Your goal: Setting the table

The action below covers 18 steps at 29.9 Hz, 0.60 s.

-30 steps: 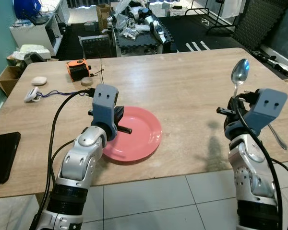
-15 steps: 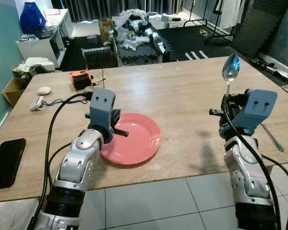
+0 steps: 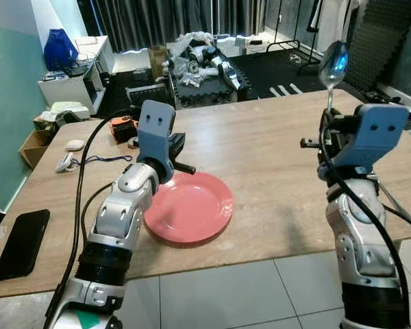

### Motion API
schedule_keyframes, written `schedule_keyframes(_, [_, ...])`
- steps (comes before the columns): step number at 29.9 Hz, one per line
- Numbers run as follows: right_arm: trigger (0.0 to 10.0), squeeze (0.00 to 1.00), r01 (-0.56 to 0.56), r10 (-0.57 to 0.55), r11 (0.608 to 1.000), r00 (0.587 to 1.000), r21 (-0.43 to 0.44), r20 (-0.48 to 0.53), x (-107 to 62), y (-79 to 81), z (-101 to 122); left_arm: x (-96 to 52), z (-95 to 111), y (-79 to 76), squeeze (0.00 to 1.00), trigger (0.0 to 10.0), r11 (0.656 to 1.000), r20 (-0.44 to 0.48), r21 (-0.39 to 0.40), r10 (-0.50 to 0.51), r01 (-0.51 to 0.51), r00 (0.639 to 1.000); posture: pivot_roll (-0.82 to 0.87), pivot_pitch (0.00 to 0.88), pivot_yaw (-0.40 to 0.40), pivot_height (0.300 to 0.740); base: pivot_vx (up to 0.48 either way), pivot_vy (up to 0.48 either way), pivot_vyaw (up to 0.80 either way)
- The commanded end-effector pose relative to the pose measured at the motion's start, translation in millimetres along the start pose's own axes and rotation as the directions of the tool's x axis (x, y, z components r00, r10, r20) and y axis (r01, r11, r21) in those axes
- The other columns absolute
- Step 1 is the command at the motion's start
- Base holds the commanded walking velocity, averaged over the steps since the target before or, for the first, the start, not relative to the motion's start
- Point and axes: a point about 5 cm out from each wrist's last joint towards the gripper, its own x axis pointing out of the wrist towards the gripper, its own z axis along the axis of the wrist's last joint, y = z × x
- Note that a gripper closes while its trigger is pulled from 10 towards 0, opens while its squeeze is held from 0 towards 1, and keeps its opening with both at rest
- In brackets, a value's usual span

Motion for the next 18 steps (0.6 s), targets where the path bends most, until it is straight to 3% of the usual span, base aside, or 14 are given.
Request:
schedule_keyframes(1, [10.0, 0.0, -0.065, 0.066, 0.998, 0.996, 0.006, -0.058, -5.3, 7.4, -6, -2.8, -11, 0.1, 0.0, 10.0, 1.0, -0.024, -0.004, -0.008, 0.008, 1.0, -0.06, 0.0, 0.185, 0.74, 0.0, 0.0, 0.0])
schedule_keyframes(6, [10.0, 0.0, -0.179, 0.183, 0.983, 0.97, 0.034, -0.162, -17.7, 18.7, -21, -7.3, -18, -2.0, 0.0, 10.0, 1.0, -0.032, -0.002, -0.023, 0.023, 0.999, -0.06, 0.0, 0.167, 0.74, 0.0, 0.0, 0.0])
schedule_keyframes(9, [10.0, 0.0, -0.255, 0.271, 0.962, 0.934, 0.098, -0.232, -29.7, 26.1, -32, -12.0, -27, -5.7, 0.0, 10.0, 0.999, -0.052, -0.03, -0.043, 0.042, 0.998, -0.06, 0.0, 0.146, 0.74, 0.0, 0.0, 0.0])
schedule_keyframes(18, [10.0, 0.0, -0.298, 0.319, 0.948, 0.892, 0.112, -0.32, -36.2, 24.9, -49, -14.3, -50, -18.9, 0.0, 10.0, 0.992, -0.11, -0.116, -0.059, 0.046, 0.992, -0.09, 0.0, 0.13, 0.74, 0.0, 0.0, 0.0])
